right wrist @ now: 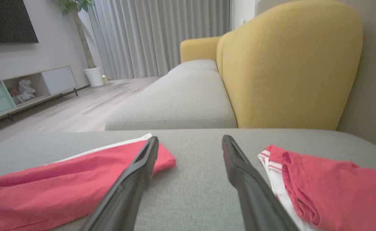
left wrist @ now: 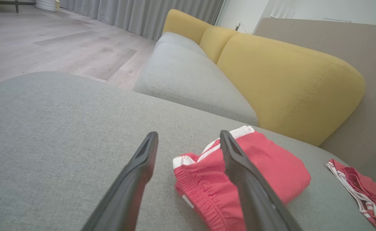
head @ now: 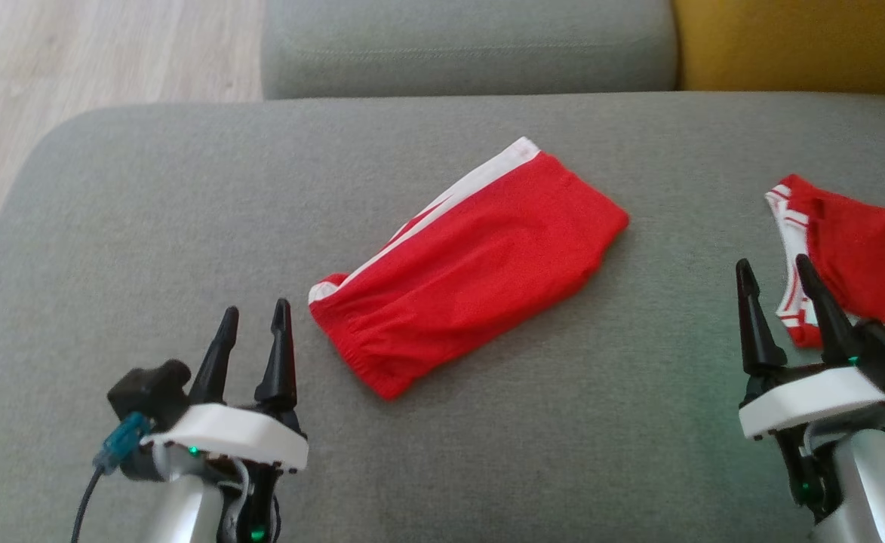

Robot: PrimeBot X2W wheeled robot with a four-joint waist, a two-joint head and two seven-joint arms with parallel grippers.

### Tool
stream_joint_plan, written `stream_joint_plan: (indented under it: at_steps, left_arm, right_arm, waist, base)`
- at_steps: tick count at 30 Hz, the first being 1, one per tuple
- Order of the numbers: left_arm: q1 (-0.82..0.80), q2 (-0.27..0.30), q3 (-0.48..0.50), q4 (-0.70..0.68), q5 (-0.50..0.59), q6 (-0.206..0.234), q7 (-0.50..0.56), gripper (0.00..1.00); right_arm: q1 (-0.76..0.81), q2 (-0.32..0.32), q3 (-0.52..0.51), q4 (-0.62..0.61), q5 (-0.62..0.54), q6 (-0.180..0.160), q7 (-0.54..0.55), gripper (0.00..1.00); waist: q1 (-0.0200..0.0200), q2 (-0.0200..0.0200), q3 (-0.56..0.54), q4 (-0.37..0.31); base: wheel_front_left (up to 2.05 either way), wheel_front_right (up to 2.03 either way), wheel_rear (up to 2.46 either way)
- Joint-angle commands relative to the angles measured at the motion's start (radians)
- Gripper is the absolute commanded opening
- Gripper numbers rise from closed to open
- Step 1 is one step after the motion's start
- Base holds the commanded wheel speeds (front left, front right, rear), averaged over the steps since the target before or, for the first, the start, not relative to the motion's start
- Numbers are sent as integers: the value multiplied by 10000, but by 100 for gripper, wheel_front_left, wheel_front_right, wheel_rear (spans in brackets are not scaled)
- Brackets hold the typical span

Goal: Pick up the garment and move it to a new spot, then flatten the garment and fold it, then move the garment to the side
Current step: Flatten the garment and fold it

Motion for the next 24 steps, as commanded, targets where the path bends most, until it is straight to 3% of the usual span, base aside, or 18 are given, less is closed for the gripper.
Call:
stream_joint_plan:
  at_steps: [1, 5, 11, 18, 24]
  left_arm:
    - [-600, -8, 387, -368, 113, -69, -121, 100]
    - [-829, -14, 188, -493, -25, -38, -122, 100]
    - [-979, -16, -279, -527, -268, 125, -122, 100]
    - [-1169, -17, -904, -711, -278, 291, -122, 100]
    - [-1169, -17, -1247, -815, -378, 431, -122, 100]
  right_arm:
    - [-238, 10, 127, -375, -32, -9, 146, 100]
    - [-317, 23, 17, -307, 304, -9, 705, 100]
    - [-817, 187, -171, -113, 2038, -9, 1899, 100]
    - [-1651, 146, -1107, 872, 4163, -9, 3651, 100]
    - [-2225, 50, -1916, 1714, 4937, -9, 4751, 100]
  waist:
    - [1, 0, 155, 156]
    - [1, 0, 432, 563]
    - [1, 0, 887, 1277]
    - [1, 0, 1400, 2443]
    - [1, 0, 1601, 3151]
  base:
    - [0, 0, 0]
    - [0, 0, 0]
    - [0, 0, 0]
    - [0, 0, 0]
    - [0, 0, 0]
